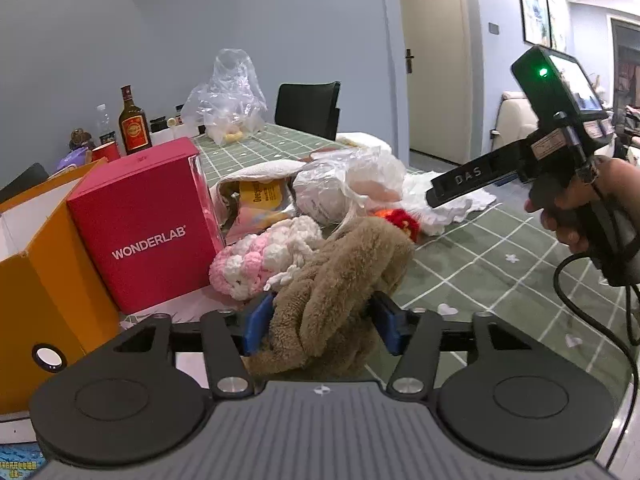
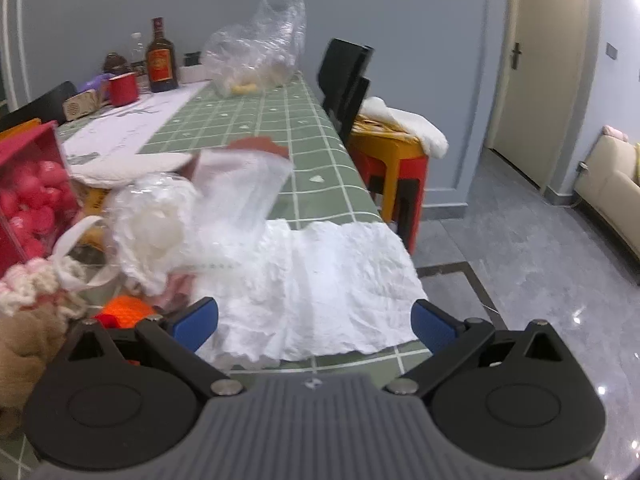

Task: Organize soft objects
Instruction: 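Lift the brown plush with the left gripper while the right gripper grasps the pink-white knitted toy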

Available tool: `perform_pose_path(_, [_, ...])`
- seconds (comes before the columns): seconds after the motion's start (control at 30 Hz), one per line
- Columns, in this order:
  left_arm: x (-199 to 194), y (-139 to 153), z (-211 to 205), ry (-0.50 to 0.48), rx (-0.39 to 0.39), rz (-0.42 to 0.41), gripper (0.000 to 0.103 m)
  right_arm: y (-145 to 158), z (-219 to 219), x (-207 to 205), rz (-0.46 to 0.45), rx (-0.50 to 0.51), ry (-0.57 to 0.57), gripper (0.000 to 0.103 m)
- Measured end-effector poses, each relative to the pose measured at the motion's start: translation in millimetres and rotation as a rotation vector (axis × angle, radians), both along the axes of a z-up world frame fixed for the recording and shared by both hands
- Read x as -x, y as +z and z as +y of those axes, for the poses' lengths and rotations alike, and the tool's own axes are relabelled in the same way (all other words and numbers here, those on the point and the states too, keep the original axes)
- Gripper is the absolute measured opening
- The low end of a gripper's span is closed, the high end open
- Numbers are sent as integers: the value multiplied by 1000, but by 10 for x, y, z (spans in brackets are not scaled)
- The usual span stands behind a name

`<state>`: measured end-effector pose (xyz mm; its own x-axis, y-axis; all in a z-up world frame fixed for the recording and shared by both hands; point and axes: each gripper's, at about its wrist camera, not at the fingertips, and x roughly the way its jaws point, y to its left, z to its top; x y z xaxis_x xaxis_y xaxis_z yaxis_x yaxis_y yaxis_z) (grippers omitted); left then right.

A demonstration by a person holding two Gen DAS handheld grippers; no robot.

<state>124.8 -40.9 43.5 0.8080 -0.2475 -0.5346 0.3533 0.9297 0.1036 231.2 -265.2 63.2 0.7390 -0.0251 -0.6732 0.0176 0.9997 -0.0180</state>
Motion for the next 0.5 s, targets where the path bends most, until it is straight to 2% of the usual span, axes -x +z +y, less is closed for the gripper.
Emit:
perform_pose_path(0.07, [-48,-38,7,8,11,20,74,46,-14,35,-26,-68,-4,100])
perform_pose_path(0.13, [-84,-73,8,17,14,28,77,131,9,109,-72,-152,40,100])
perform_pose_path(0.2, [-91,-93,11,12,13,25,72,238,97,165,-88,-241,147,100])
perform_pose_path(0.27, [-75,-92,16,5,25,33,63,323,245,187,-52,-314,298,99])
perform_pose_path(0.33, [-64,-79,31,1,27,33,60,404,416,210,-43,-321,411,93])
perform_pose_path(0.5, [-62,-73,95,-3,60,48,60,594,988,206,14,-219,660,93])
